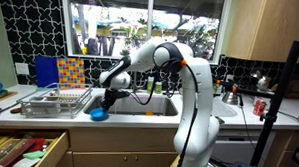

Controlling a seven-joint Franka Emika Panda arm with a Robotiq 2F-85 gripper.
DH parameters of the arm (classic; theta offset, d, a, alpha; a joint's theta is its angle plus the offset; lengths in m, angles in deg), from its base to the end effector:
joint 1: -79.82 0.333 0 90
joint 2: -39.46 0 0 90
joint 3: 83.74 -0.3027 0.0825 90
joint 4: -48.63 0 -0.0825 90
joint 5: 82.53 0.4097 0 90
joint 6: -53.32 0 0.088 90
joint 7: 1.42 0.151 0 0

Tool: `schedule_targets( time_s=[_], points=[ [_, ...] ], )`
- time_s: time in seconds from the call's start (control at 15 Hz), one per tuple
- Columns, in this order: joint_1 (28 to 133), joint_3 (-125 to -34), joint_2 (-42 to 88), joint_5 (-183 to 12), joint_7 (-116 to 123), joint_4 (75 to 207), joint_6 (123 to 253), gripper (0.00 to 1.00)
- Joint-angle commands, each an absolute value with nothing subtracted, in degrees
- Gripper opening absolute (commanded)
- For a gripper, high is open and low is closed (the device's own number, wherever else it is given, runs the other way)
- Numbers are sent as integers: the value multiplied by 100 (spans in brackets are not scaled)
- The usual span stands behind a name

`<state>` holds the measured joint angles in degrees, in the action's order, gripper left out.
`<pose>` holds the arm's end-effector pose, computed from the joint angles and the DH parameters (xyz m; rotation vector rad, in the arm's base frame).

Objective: Pour the content in the blue bowl at the edge of the sink into the sink

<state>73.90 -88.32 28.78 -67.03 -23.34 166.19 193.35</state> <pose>0.6277 -0.0071 0.2979 -2.9465 -0.2455 -0.3596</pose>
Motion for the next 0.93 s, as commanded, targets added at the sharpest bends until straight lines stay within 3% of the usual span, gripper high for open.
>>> schedule_targets(
  time_s=[0.0,0.33,0.87],
  points=[
    [7452,-8760,2988,-6660,-2354,16728,19402,59],
    [7525,-8666,3451,-6989,-2013,16793,19233,96],
    [7704,-8436,4294,-9089,1185,16484,17791,100]
  ],
)
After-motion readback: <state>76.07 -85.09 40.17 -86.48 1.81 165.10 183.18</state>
